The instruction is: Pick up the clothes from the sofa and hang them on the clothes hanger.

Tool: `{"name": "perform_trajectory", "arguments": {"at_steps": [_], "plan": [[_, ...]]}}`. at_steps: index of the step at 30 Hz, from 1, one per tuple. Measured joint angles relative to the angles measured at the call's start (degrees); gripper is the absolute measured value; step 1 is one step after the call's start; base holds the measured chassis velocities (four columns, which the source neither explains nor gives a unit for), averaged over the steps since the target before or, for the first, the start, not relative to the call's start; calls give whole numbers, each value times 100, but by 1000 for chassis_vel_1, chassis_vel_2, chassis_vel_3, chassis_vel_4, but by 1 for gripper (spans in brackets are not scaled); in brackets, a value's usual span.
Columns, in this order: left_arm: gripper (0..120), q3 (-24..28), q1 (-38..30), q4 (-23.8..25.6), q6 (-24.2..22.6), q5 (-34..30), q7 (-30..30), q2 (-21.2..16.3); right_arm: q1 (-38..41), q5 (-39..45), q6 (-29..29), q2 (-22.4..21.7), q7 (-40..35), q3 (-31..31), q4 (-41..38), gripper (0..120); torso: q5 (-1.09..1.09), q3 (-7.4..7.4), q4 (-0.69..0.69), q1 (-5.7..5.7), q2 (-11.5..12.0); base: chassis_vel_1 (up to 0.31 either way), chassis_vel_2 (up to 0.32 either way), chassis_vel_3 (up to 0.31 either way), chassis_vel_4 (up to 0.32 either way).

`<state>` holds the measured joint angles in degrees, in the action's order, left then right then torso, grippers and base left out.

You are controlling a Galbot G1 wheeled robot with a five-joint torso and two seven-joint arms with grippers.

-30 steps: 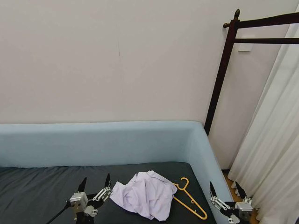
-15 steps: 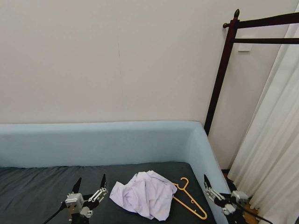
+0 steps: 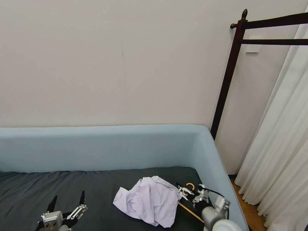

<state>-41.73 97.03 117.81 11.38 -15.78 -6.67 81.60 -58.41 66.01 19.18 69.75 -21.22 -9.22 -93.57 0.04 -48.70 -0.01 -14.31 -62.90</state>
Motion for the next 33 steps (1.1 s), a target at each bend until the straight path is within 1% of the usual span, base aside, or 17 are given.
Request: {"name": "perform_trajectory", "arguments": {"at_steps": [2, 3, 7, 8, 11, 12, 13, 14, 16, 18, 21, 23, 26, 28, 30, 31, 33], "plan": [[100, -58, 26, 8, 0, -4, 0, 39, 331, 1, 91, 288, -40, 29, 602, 100, 0, 0, -1, 0, 0, 0, 0, 0, 0], [100, -58, 26, 8, 0, -4, 0, 39, 331, 1, 91, 288, -40, 29, 602, 100, 0, 0, -1, 0, 0, 0, 0, 0, 0], [100, -156, 81, 64, -2, -3, 4, 73, 928, -259, 128, 843, 93, -69, 1943, 100, 0, 0, 0, 0, 0, 0, 0, 0, 0], [100, -156, 81, 64, -2, -3, 4, 73, 928, -259, 128, 843, 93, -69, 1943, 100, 0, 0, 0, 0, 0, 0, 0, 0, 0], [100, -188, 83, 66, -2, 18, 6, 98, 1273, -690, 72, 1144, 462, -244, 2823, 100, 1, 0, -1, 0, 0, 0, 0, 0, 0], [100, -188, 83, 66, -2, 18, 6, 98, 1273, -690, 72, 1144, 462, -244, 2823, 100, 1, 0, -1, 0, 0, 0, 0, 0, 0], [100, -189, 84, 66, -2, 27, 6, 111, 1376, -833, 28, 1226, 581, -311, 3087, 100, 0, 0, -1, 0, 0, 0, 0, 0, 0], [100, -189, 96, 75, 1, 46, 7, 136, 1527, -1061, -45, 1350, 752, -438, 3511, 100, 0, 0, 0, 0, 0, 0, 0, 0, 0], [100, -188, 111, 92, 13, 62, 7, 148, 1621, -1417, -120, 1471, 949, -577, 3931, 100, 0, 0, 0, 0, 0, 0, 0, 0, 0], [100, -188, 113, 96, 19, 66, 7, 149, 1628, -1585, -170, 1500, 1042, -617, 4075, 99, 1, 0, -1, 0, 0, 0, 0, 0, 0], [100, -188, 117, 100, 39, 70, 7, 151, 1546, -1839, -264, 1521, 1217, -678, 4260, 87, 1, 0, -2, 0, 0, 0, 0, 0, 0], [100, -187, 116, 100, 42, 71, 7, 154, 1490, -1841, -269, 1516, 1237, -676, 4222, 82, 1, 0, -2, 0, 0, 0, 0, 0, 0], [100, -156, 93, 90, 60, 87, 5, 186, 1308, -1739, -271, 1477, 1253, -621, 3926, 70, 1, 1, -2, 1, 0, 0, 0, 0, 0], [100, -146, 89, 85, 63, 94, 4, 194, 1278, -1718, -271, 1469, 1253, -605, 3861, 67, 1, 0, -2, 1, -1, 0, 0, 0, 0], [100, -94, 75, 52, 106, 150, 4, 238, 1111, -1643, -271, 1427, 1247, -503, 3519, 55, 1, 1, -1, 1, -1, 0, 0, 0, 0], [100, -94, 75, 52, 106, 150, 4, 238, 1111, -1643, -271, 1427, 1247, -503, 3519, 55, 1, 1, -1, 1, -1, 0, 0, 0, 0], [100, -67, 67, 9, 164, 191, 0, 262, 976, -1626, -306, 1414, 1218, -419, 3259, 47, 1, 1, -1, 1, -1, 0, 0, 0, 0]]}}
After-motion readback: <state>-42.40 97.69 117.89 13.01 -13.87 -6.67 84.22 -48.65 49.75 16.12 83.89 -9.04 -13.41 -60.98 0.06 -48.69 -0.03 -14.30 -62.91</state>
